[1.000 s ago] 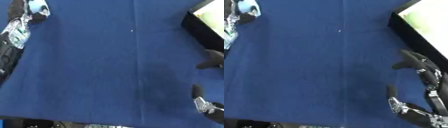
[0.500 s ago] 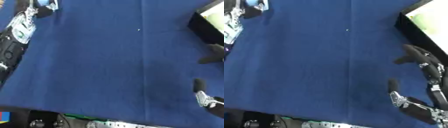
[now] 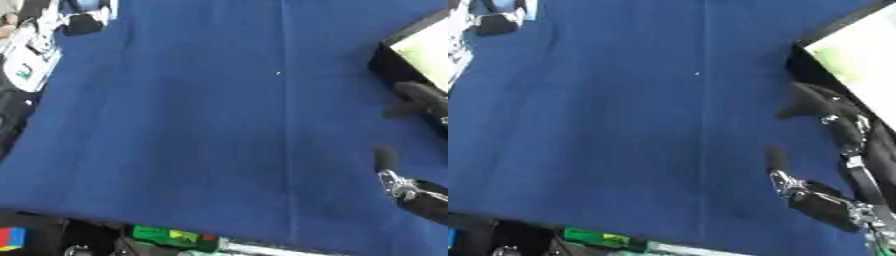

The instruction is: Pick up the objects with one hand, pass them to the other hand, and then place them into the box on the other side of the table.

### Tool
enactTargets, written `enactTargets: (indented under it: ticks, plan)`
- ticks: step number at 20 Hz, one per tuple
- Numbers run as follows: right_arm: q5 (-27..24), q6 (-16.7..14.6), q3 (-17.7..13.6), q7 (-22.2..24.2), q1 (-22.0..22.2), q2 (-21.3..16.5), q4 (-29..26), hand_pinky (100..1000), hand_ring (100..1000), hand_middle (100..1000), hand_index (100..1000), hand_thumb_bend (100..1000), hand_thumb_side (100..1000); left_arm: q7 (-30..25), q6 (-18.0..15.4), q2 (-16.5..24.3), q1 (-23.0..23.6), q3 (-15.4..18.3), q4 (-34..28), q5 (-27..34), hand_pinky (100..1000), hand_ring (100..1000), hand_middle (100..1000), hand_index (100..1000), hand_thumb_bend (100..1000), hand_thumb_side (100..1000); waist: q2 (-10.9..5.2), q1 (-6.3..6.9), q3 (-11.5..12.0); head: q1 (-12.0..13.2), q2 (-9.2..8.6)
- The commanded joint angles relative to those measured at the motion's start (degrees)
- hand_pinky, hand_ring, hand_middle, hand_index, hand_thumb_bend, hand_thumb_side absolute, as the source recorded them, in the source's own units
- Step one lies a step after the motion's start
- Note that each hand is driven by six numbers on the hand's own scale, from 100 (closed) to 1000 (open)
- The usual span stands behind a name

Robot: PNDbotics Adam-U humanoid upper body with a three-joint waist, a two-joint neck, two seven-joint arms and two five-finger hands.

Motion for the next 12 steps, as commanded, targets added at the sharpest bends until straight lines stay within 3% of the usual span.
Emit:
enactTargets:
  ticks: [1, 12]
  plan:
    - [-0.6, -0.3, 0.1, 0.5, -0.4, -1.9, -1.2, 872, 867, 653, 964, 100, 114, -2.7, -0.7, 1.9, 0.9, -0.7, -7.4, 2.5, 669, 366, 356, 477, 100, 272, -1.96, -0.30, 0.5, -2.1, 0.10]
    - [-1.3, -4.1, 2.1, 1.6, -1.6, -6.6, -1.2, 868, 874, 761, 995, 100, 100, -14.3, -2.2, -1.2, 6.5, -7.4, -26.0, 11.3, 682, 359, 350, 471, 100, 275, -6.75, -1.30, 3.2, -7.8, 0.10]
